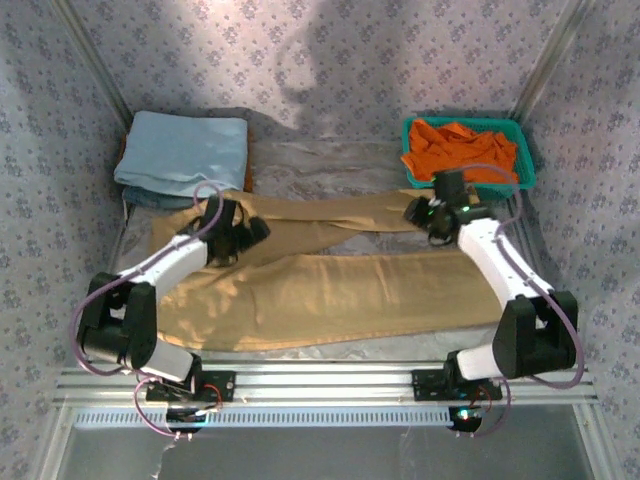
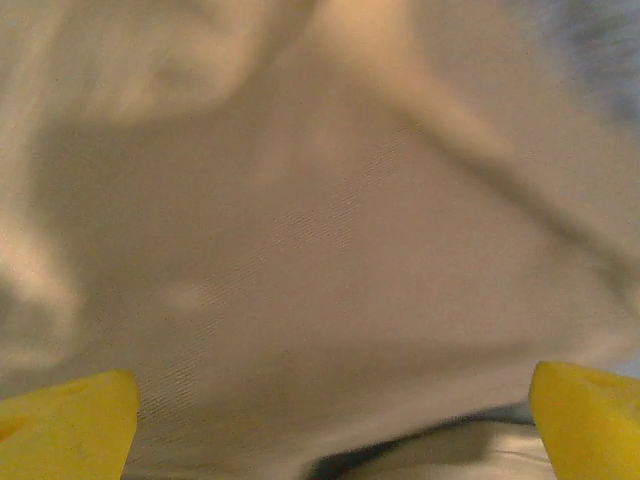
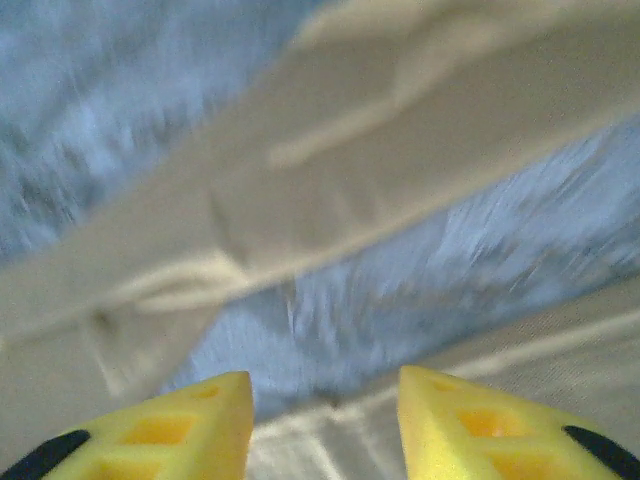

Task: Fold and stack the trousers

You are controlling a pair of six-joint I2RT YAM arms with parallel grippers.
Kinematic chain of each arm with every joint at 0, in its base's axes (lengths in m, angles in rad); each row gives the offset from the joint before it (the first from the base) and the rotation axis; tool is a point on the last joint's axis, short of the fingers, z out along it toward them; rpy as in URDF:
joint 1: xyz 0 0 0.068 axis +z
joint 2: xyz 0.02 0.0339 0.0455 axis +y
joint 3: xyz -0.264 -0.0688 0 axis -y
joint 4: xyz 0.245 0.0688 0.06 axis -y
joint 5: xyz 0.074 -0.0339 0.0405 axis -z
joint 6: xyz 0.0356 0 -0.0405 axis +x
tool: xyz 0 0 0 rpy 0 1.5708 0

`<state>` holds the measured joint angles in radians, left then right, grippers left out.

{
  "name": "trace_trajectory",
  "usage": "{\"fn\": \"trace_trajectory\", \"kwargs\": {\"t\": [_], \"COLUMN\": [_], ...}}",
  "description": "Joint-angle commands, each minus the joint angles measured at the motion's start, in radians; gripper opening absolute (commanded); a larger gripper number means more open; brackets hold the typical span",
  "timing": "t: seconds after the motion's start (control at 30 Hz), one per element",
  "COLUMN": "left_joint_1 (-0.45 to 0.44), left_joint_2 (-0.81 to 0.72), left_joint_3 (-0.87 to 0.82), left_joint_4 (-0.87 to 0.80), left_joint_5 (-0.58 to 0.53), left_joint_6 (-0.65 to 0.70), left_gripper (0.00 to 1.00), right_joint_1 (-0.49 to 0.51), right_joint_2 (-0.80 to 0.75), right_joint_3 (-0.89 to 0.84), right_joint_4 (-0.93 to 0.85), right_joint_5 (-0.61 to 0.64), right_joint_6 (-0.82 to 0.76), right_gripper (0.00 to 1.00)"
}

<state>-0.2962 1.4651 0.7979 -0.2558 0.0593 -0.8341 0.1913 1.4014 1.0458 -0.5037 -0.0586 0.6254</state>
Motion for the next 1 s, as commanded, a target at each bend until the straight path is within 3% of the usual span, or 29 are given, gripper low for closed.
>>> {"fn": "trace_trajectory", "kwargs": {"t": [0.0, 0.17, 0.4, 0.7, 0.83, 0.97], "left_joint_1": [0.012, 0.053, 0.239, 0.405, 0.38, 0.218], "left_joint_2": [-0.025, -0.098, -0.14, -0.201, -0.259, -0.244], "left_joint_3": [-0.124, -0.184, -0.23, -0.223, -0.153, 0.002], "left_joint_4": [0.071, 0.028, -0.005, -0.047, -0.094, -0.182], "left_joint_5": [-0.08, -0.125, -0.057, 0.002, 0.0, -0.084], "left_joint_6": [-0.149, -0.168, -0.117, -0.071, -0.021, 0.056], "left_gripper": [1.0, 1.0, 1.0, 0.99, 0.96, 0.93], "right_joint_1": [0.052, 0.136, 0.262, 0.577, 0.62, 0.487], "right_joint_2": [0.017, 0.009, 0.008, 0.089, 0.033, -0.044], "right_joint_3": [-0.124, -0.257, -0.372, -0.419, -0.305, -0.158], "right_joint_4": [0.008, 0.018, -0.005, 0.096, 0.003, -0.213], "right_joint_5": [0.058, 0.064, 0.034, -0.073, -0.04, 0.09], "right_joint_6": [0.012, 0.048, 0.146, 0.339, 0.319, 0.205], "right_gripper": [0.37, 0.35, 0.35, 0.31, 0.32, 0.42]}}
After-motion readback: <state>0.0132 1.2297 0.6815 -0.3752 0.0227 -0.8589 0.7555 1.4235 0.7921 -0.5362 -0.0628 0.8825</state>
